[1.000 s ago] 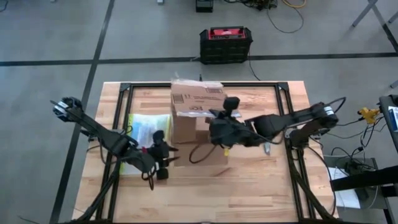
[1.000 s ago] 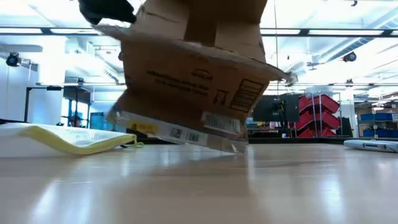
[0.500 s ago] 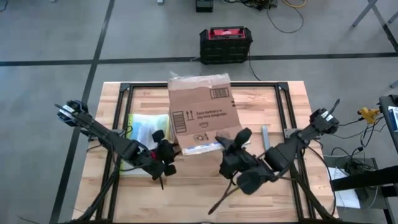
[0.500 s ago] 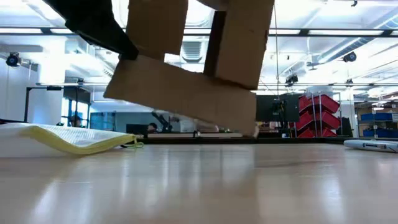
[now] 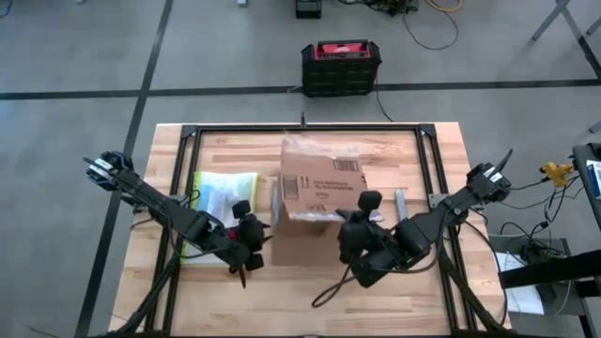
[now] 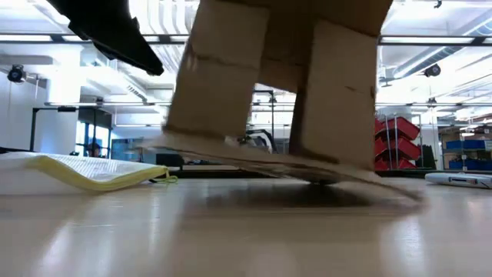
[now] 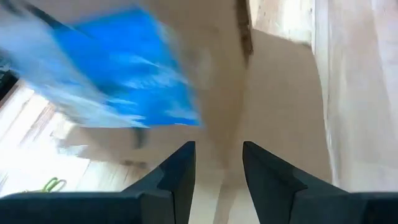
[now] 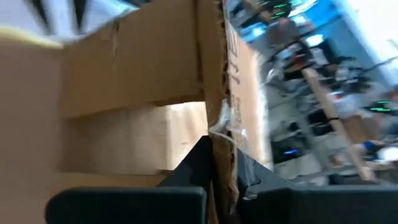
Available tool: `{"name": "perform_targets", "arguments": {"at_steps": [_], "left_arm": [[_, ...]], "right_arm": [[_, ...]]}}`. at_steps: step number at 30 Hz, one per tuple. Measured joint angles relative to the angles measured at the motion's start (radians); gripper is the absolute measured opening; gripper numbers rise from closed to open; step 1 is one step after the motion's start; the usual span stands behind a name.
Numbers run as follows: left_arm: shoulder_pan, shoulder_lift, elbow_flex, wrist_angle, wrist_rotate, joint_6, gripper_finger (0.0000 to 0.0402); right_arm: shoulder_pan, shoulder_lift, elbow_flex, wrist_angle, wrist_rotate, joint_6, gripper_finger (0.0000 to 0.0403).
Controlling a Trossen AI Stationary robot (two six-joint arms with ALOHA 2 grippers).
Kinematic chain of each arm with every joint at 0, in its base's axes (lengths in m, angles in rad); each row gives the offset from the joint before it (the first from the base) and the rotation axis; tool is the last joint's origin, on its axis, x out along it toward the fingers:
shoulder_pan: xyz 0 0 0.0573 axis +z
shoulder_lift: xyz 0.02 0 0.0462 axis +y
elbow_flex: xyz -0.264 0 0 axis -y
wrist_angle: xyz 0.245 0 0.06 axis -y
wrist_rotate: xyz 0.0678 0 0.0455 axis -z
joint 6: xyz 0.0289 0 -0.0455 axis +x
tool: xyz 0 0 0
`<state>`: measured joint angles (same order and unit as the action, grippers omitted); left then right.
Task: Unpack boxes
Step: Break down the box until it is fully flat
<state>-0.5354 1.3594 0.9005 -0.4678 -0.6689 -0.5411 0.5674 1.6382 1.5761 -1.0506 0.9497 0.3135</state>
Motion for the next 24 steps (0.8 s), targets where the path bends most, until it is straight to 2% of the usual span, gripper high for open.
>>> {"name": "perform_targets", "arguments": {"at_steps": [6, 13, 19, 24], "left_arm": [[0.000, 0.000, 0.000, -0.003, 0.000, 0.000, 0.0119], [0.001, -0.004, 0.000, -0.002, 0.000, 0.000, 0.0119], [0.001, -0.029, 0.024, 0.014, -0.001, 0.025, 0.0119], [-0.004, -0.048, 0.055, 0.045, -0.002, 0.107, 0.0119]], "right_arm": [[-0.001, 0.000, -0.039, 0.022, -0.137, 0.001, 0.0000], [-0.003, 0.000, -0.043, 0.038, -0.150, -0.005, 0.0008], [-0.020, 0.000, -0.037, 0.119, -0.236, -0.068, 0.0080], [-0.026, 0.000, -0.024, 0.129, -0.175, -0.125, 0.0156]]}}
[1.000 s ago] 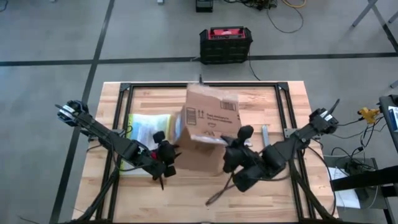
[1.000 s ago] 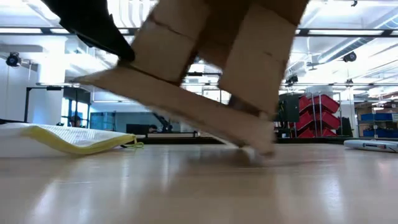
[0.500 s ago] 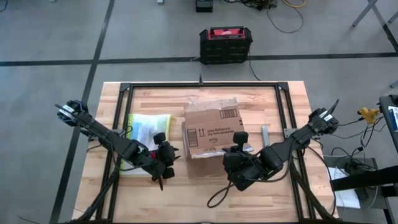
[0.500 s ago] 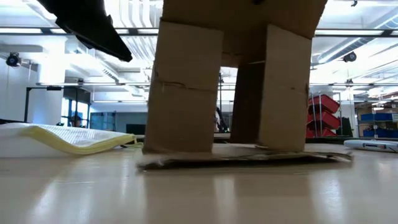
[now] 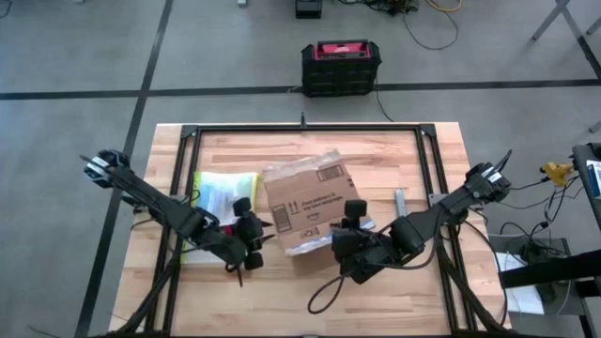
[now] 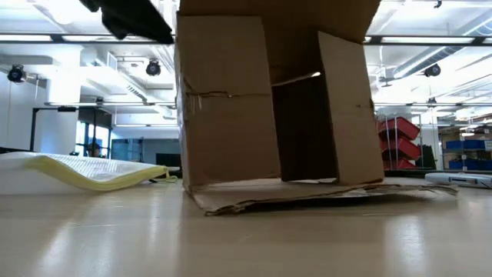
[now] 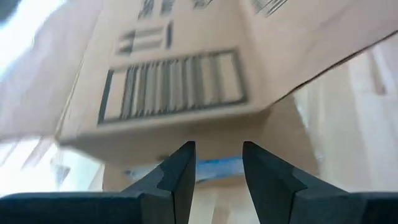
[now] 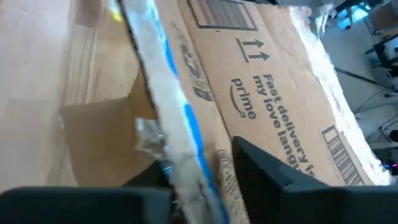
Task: Unpack boxes
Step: Break down the box until it is fully flat
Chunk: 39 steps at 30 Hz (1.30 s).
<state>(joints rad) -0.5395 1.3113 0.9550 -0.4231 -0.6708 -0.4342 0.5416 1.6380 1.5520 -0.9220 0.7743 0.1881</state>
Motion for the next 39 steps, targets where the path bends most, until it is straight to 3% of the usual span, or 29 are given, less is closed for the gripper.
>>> {"name": "perform_targets", "arguments": {"at_steps": [13, 21, 29, 35, 39], "left_arm": [[-0.043, -0.031, 0.104, -0.011, 0.002, 0.108, 0.0119], [-0.022, -0.004, 0.107, -0.006, 0.001, 0.146, 0.0119], [0.042, 0.028, 0.106, 0.066, 0.001, 0.235, 0.0119], [0.067, 0.018, 0.105, 0.094, -0.018, 0.292, 0.0119], [0.103, 0.023, 0.104, 0.091, -0.018, 0.291, 0.0119]], "right_arm": [[0.042, -0.023, 0.053, 0.010, -0.005, 0.010, 0.0262], [0.170, -0.040, 0.066, 0.090, 0.037, 0.061, 0.0281], [0.308, 0.027, 0.048, 0.088, -0.050, 0.334, 0.0249], [0.358, 0.153, -0.004, 0.062, -0.047, 0.622, 0.0201], [0.352, 0.265, -0.034, 0.063, 0.038, 0.846, 0.0157]]}}
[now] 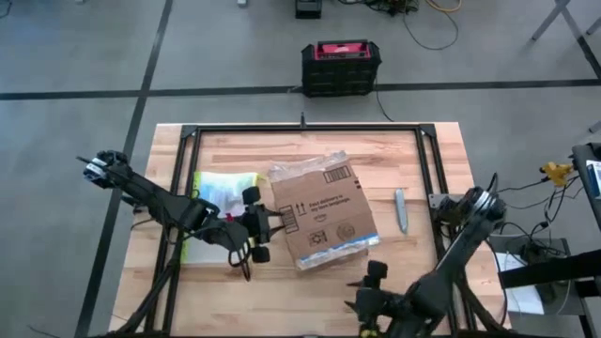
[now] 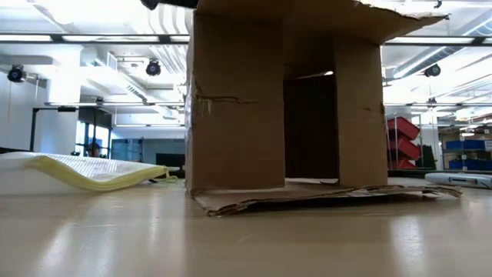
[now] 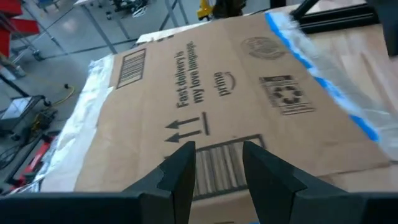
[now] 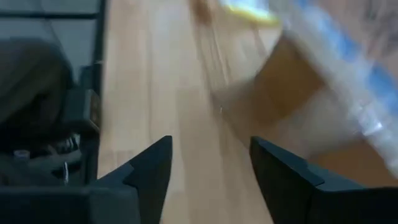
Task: Unpack boxes
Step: Break down the box until it is fully flat
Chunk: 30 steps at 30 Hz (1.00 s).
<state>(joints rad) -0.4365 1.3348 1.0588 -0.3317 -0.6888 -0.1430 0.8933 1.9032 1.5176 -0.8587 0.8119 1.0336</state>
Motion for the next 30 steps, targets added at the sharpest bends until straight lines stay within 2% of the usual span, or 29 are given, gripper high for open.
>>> {"name": "perform_targets", "arguments": {"at_steps": [3, 8, 10, 16, 25, 27, 30], "left_arm": [[0.025, 0.007, -0.001, -0.001, 0.001, 0.000, 0.0119], [0.060, 0.012, -0.001, -0.008, 0.005, 0.034, 0.0119], [0.078, 0.012, -0.001, -0.008, 0.015, 0.050, 0.0119], [0.130, 0.025, -0.001, -0.003, 0.109, 0.053, 0.0119], [0.132, 0.078, -0.001, 0.010, 0.112, 0.056, 0.0119], [0.133, 0.078, -0.001, 0.011, 0.112, 0.056, 0.0119], [0.135, 0.078, -0.001, 0.011, 0.112, 0.056, 0.0119]], "right_arm": [[-0.016, 0.087, -0.002, -0.004, 0.055, 0.099, 0.0113], [-0.043, 0.200, -0.002, -0.004, 0.210, 0.211, 0.0024], [-0.057, 0.240, -0.002, -0.003, 0.276, 0.264, 0.0007], [-0.109, 0.304, -0.020, 0.000, 0.345, 0.406, 0.0001], [-0.167, 0.287, -0.147, 0.017, 0.376, 0.585, 0.0000], [-0.179, 0.283, -0.168, 0.073, 0.369, 0.561, 0.0000], [-0.200, 0.272, -0.204, 0.212, 0.362, 0.436, 0.0000]]}}
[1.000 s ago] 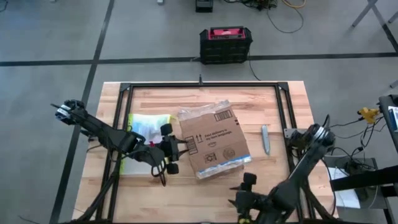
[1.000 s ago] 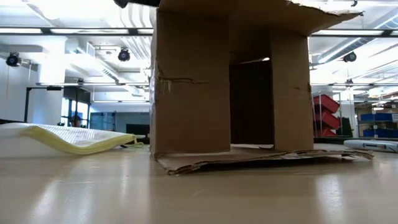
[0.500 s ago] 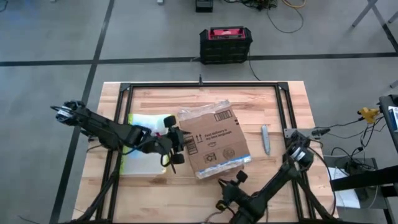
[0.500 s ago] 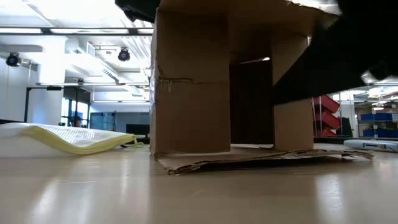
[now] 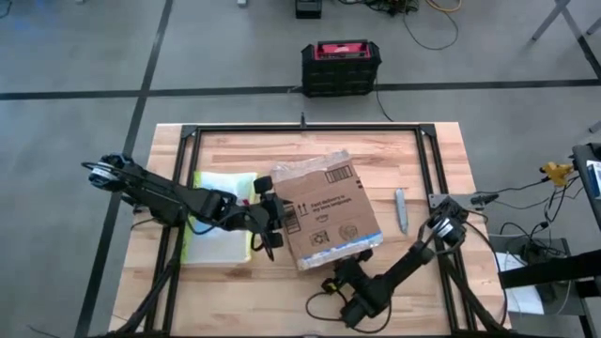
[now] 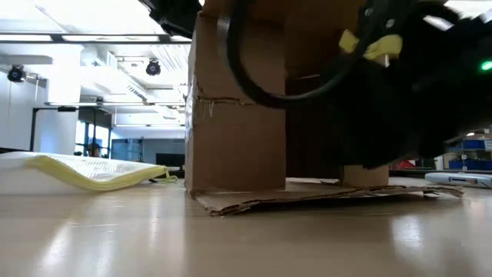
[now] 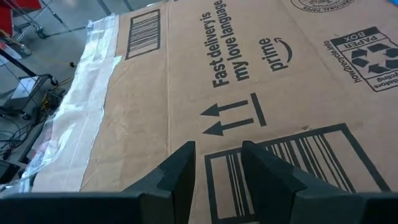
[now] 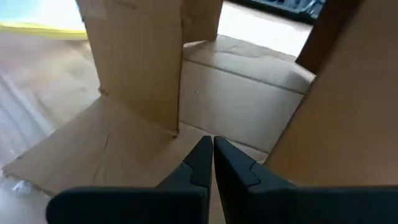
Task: Unpack boxes
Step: Break down the box until it is fully flat
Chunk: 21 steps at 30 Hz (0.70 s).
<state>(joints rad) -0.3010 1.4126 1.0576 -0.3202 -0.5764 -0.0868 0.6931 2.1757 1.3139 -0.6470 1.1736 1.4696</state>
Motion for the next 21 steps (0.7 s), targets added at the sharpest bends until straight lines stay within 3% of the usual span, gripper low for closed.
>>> {"name": "perform_targets", "arguments": {"at_steps": [8, 11, 14, 17, 19, 21], "left_arm": [[0.002, -0.001, 0.000, -0.018, 0.002, -0.008, 0.0119], [0.004, -0.001, 0.000, -0.019, 0.003, -0.008, 0.0119], [0.011, -0.001, 0.000, -0.031, 0.003, -0.008, 0.0119], [0.020, -0.001, 0.000, -0.037, 0.003, -0.010, 0.0119], [0.025, -0.001, 0.000, -0.040, 0.003, -0.015, 0.0119], [0.027, -0.001, 0.000, -0.047, 0.003, -0.023, 0.0119]], "right_arm": [[-0.071, -0.023, -0.036, 0.090, 0.057, -0.143, 0.0000], [-0.094, -0.029, -0.030, 0.181, 0.037, -0.267, 0.0000], [-0.111, -0.033, -0.028, 0.415, -0.063, -0.513, 0.0000], [-0.112, -0.041, -0.019, 0.685, -0.229, -0.805, 0.0000], [-0.113, -0.053, -0.006, 0.784, -0.314, -0.918, 0.0000], [-0.118, -0.063, 0.016, 0.803, -0.330, -0.952, 0.0000]]}}
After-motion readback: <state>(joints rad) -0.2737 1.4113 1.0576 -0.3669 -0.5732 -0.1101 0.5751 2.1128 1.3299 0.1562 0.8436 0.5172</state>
